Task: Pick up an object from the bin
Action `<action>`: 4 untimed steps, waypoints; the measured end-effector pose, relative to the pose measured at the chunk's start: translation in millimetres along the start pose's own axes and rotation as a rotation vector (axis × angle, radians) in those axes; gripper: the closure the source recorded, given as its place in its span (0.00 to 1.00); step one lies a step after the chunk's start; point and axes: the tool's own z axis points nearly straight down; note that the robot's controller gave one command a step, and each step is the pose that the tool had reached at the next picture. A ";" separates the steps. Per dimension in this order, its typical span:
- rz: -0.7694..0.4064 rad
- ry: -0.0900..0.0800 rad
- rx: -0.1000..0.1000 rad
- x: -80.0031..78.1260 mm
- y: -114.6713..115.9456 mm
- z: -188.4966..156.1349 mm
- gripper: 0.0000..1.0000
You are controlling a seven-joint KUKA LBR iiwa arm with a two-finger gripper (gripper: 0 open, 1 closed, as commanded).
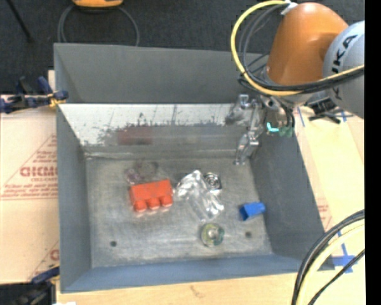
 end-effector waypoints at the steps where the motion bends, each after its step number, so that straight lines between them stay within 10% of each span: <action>1: 0.161 -0.016 0.001 21.2 26.3 110.1 0.00; 2: 0.018 0.002 -0.004 75.8 42.5 118.8 0.00; 3: 0.018 -0.004 -0.004 76.5 42.5 118.4 0.00; 4: 0.021 -0.025 0.002 70.6 38.3 113.8 1.00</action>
Offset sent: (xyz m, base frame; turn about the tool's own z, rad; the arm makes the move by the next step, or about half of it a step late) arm -0.0350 0.0374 -0.1577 0.1930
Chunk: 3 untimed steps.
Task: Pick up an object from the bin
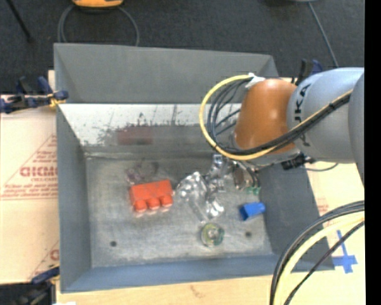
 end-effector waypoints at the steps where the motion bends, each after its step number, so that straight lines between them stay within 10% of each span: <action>1: -0.411 0.020 -0.008 3.4 15.1 -50.0 1.00; 2: -0.408 0.024 -0.010 4.5 15.1 -48.2 0.00; 3: -0.514 0.022 -0.010 -22.1 -4.4 7.4 0.00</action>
Offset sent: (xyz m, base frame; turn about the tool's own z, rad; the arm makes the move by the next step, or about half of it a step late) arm -0.0068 0.0157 0.0472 -0.4113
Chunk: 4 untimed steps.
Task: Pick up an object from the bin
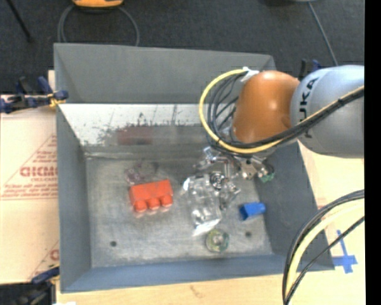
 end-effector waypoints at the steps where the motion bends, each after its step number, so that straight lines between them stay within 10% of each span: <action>1: -0.370 -0.010 0.008 9.5 -33.3 29.6 0.00; 2: -0.538 -0.003 0.003 -13.4 -46.9 32.3 0.00; 3: -0.531 -0.009 0.004 -14.8 -47.1 30.6 1.00; 4: -0.650 -0.001 0.004 28.4 -38.0 -124.5 1.00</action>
Offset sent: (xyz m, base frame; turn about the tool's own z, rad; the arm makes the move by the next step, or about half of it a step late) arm 0.0024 -0.0329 -0.0346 -0.3725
